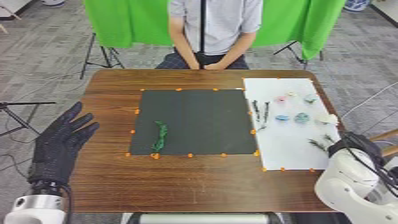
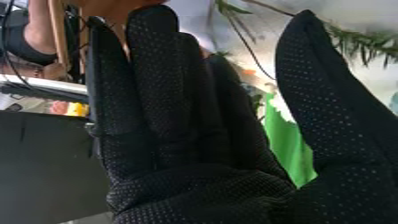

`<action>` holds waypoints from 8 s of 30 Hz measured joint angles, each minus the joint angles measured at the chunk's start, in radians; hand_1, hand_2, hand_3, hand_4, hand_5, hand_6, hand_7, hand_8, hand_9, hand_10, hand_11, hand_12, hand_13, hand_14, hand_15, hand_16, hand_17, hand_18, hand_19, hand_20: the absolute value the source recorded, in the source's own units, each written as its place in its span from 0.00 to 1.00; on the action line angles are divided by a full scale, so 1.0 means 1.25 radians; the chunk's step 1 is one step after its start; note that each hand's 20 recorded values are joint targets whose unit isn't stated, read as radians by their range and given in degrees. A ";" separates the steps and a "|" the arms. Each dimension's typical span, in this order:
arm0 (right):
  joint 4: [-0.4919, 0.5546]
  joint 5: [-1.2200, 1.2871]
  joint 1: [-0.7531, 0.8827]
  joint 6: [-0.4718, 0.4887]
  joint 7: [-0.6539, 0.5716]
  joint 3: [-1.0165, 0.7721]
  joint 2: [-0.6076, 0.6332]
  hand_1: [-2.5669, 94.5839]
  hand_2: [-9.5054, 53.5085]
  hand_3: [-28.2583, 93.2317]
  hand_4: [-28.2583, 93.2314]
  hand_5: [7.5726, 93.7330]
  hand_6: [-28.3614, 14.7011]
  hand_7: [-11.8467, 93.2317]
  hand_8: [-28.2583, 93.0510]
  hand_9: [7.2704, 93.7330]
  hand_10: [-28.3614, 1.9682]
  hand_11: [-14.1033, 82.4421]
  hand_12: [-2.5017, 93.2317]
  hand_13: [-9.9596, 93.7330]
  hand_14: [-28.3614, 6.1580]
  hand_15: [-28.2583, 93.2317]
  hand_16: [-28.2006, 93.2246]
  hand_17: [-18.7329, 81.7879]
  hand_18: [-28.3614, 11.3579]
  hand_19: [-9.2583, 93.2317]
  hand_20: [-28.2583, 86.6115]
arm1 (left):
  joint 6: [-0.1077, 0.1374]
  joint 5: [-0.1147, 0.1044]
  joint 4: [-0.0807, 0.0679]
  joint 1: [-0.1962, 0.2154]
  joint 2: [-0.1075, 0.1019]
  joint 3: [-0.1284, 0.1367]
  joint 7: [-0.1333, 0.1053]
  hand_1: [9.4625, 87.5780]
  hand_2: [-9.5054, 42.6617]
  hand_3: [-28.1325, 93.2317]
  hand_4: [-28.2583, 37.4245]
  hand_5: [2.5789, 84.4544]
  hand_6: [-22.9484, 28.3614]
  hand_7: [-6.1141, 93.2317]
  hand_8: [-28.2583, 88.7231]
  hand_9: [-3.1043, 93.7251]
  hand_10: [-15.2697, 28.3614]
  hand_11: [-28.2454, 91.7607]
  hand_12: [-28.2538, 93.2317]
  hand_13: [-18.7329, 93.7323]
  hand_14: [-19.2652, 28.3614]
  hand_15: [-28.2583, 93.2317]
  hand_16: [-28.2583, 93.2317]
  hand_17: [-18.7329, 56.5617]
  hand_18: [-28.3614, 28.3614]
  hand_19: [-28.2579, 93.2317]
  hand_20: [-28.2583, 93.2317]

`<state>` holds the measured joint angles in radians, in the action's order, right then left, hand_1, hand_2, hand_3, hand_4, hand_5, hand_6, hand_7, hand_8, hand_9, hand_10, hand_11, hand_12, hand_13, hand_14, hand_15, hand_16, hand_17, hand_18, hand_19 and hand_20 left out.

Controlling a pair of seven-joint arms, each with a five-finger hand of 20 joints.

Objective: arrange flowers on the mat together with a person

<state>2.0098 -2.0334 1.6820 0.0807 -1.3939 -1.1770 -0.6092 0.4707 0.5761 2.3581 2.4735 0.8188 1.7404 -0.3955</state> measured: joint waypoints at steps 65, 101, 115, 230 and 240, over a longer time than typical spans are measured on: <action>-0.148 -0.109 -0.603 -0.100 0.220 0.596 -0.408 0.61 0.00 0.74 0.01 0.97 0.71 0.25 0.23 1.00 0.64 0.48 0.19 0.97 0.65 0.63 0.41 0.67 0.19 1.00 0.26 | 0.002 0.018 0.010 -0.025 -0.021 0.000 0.051 0.16 0.35 0.86 0.08 0.38 0.58 0.17 0.17 0.35 0.72 0.41 0.32 0.34 0.87 0.60 0.18 0.13 0.81 0.55 0.35; -0.247 -0.072 -0.589 0.116 0.228 0.660 -0.509 0.45 0.07 0.75 0.05 0.98 0.68 0.26 0.12 1.00 0.61 0.53 0.17 1.00 0.63 0.64 0.40 0.71 0.14 1.00 0.31 | -0.014 0.031 -0.015 -0.126 -0.033 -0.066 0.064 0.16 0.34 0.86 0.10 0.38 0.58 0.17 0.17 0.35 0.72 0.41 0.32 0.34 0.87 0.60 0.18 0.13 0.80 0.55 0.35; -0.181 -0.080 -0.599 0.059 0.228 0.671 -0.495 0.41 0.05 0.73 0.07 0.94 0.64 0.24 0.13 1.00 0.62 0.51 0.17 1.00 0.65 0.64 0.39 0.74 0.19 1.00 0.26 | -0.019 0.042 -0.014 -0.111 -0.019 -0.056 0.076 0.16 0.34 0.86 0.10 0.38 0.58 0.17 0.17 0.35 0.72 0.41 0.32 0.34 0.86 0.60 0.18 0.13 0.80 0.55 0.35; 0.114 0.608 0.019 -0.676 0.854 -0.026 -0.061 0.20 0.28 0.85 0.04 0.50 0.56 0.24 0.14 0.56 0.23 0.31 0.17 0.57 0.17 0.63 0.31 0.31 0.02 0.66 0.36 | 0.029 -0.106 -0.015 0.144 -0.110 0.070 -0.195 0.11 0.32 0.85 0.00 0.33 0.51 0.16 0.17 0.34 0.69 0.39 0.33 0.35 0.86 0.58 0.20 0.13 0.82 0.54 0.36; 0.114 0.591 0.021 -0.677 0.848 -0.027 -0.058 0.21 0.26 0.85 0.04 0.50 0.56 0.24 0.14 0.58 0.23 0.32 0.18 0.58 0.19 0.64 0.31 0.32 0.02 0.67 0.36 | 0.032 -0.107 -0.015 0.144 -0.112 0.066 -0.197 0.12 0.32 0.85 0.00 0.33 0.52 0.16 0.17 0.34 0.69 0.39 0.33 0.35 0.86 0.59 0.20 0.13 0.82 0.54 0.36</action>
<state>2.1526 -1.2951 1.7082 -0.7660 -0.3343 -1.2104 -0.6821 0.5109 0.4425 2.3398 2.6535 0.6793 1.8228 -0.6413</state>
